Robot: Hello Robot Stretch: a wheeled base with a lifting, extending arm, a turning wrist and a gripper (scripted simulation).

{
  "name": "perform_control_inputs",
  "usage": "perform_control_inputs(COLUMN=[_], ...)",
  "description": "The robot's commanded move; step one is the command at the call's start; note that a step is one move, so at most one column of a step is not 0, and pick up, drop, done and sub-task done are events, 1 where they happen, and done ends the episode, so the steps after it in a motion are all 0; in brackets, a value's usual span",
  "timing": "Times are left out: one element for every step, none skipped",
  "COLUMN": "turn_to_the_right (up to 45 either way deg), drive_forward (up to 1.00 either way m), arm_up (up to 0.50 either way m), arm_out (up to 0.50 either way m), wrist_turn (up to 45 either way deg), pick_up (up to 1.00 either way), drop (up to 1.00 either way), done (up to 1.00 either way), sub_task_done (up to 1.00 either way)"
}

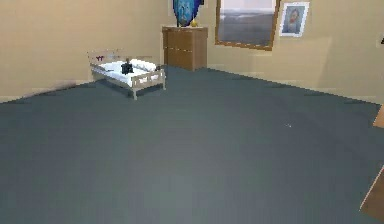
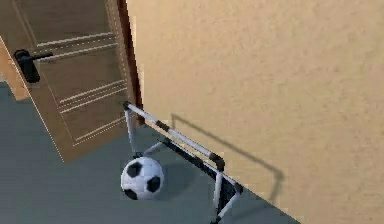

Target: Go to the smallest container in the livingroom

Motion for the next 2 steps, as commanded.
perform_control_inputs(turn_to_the_right=[6.0,0.0], drive_forward=[0.00,0.50], arm_up=[0.00,0.00], arm_out=[0.00,0.00], wrist_turn=[0.0,0.0], pick_up=[0.00,0.00], drop=[0.00,0.00], done=[0.00,0.00], sub_task_done=[0.00,0.00])
